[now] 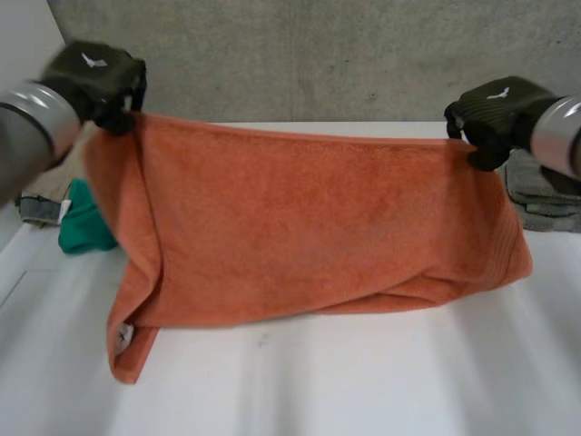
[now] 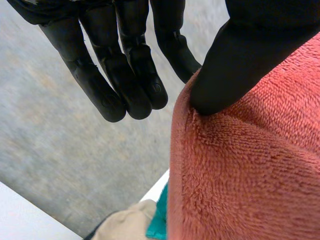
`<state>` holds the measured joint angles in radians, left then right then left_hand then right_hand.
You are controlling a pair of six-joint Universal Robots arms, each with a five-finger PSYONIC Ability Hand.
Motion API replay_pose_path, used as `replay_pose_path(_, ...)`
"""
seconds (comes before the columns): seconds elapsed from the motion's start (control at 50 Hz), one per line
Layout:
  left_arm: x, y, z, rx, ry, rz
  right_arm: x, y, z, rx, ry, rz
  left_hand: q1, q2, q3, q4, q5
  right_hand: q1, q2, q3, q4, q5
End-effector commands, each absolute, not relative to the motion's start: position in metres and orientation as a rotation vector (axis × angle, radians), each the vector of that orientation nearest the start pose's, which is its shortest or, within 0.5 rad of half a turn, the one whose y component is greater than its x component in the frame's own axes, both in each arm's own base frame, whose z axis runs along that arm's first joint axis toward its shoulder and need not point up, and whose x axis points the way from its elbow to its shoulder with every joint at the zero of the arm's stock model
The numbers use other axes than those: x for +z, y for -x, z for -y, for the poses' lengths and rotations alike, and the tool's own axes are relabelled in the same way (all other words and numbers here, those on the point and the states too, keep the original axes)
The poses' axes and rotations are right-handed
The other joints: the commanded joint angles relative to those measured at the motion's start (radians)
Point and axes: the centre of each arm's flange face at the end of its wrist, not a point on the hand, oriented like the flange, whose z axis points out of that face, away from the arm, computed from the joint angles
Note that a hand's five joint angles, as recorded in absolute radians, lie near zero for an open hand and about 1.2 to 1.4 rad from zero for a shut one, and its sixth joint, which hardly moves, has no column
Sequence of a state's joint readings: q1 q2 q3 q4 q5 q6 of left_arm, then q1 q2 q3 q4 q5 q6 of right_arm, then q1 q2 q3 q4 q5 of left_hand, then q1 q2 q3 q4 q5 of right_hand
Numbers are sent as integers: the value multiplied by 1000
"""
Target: Fold the laundry.
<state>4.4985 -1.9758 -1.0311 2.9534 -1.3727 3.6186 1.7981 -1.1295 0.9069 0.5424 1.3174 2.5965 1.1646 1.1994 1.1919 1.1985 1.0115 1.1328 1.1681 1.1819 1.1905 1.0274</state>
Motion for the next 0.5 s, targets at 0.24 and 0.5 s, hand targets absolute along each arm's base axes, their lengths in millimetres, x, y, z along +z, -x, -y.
replay_pose_path(0.24, 471, 234, 386, -2902, -475, -1076, 448, -239, 395, -2801, 353, -1265, 232, 197, 204, 198, 210, 263, 228, 214, 206, 194)
replay_pose_path(0.5, 435, 224, 366, -2856, -495, -1358, 429, -240, 366, -2572, 616, -1468, 232, 197, 204, 198, 210, 263, 228, 214, 206, 194)
